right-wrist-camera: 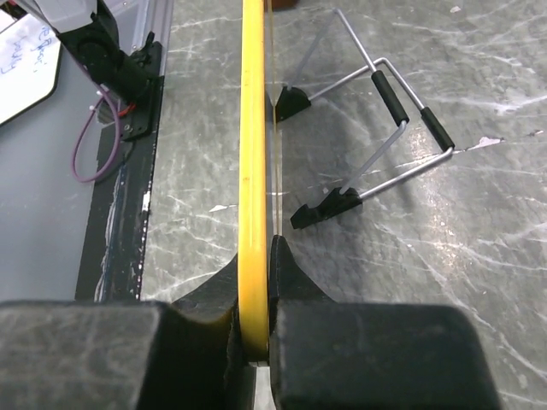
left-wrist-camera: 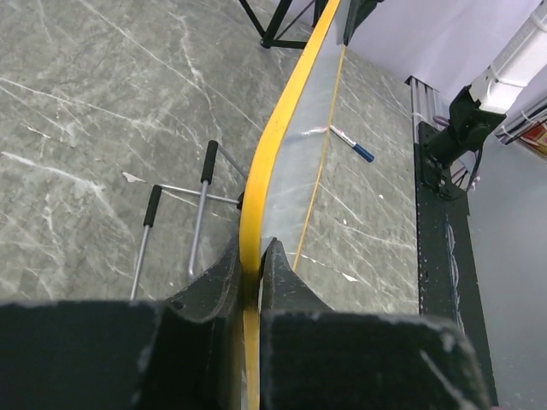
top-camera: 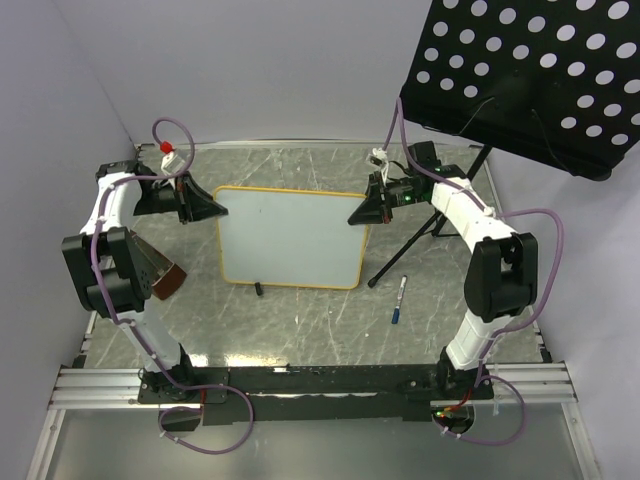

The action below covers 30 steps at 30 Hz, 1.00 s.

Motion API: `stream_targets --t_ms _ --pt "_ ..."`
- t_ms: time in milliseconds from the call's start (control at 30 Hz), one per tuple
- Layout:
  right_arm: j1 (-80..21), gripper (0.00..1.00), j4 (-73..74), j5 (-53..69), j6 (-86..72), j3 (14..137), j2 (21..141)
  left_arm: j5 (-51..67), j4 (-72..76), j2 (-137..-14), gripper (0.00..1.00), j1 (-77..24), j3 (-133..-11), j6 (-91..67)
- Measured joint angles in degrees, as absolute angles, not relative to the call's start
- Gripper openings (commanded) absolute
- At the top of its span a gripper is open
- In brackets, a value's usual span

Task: Write a sentence on the whiteboard
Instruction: Pick up the whiteboard from the whiteboard stand, then set the whiteboard on the whiteboard stand.

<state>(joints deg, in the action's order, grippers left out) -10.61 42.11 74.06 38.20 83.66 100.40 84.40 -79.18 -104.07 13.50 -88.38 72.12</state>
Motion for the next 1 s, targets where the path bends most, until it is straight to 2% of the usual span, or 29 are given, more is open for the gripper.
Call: stream_targets --t_ms 200,633,1000 --pt "-10.6 0.00 41.1 74.0 36.0 83.7 99.5 84.3 -79.2 -103.9 0.01 13.4 -89.4 70.7" --pt "-10.6 0.00 38.7 73.3 29.8 91.9 99.7 86.4 -78.6 -103.3 0.01 13.9 -95.8 67.6" --pt "-11.4 0.00 38.0 73.7 26.5 99.0 104.8 87.3 -78.4 -103.3 0.01 15.4 -95.8 67.6"
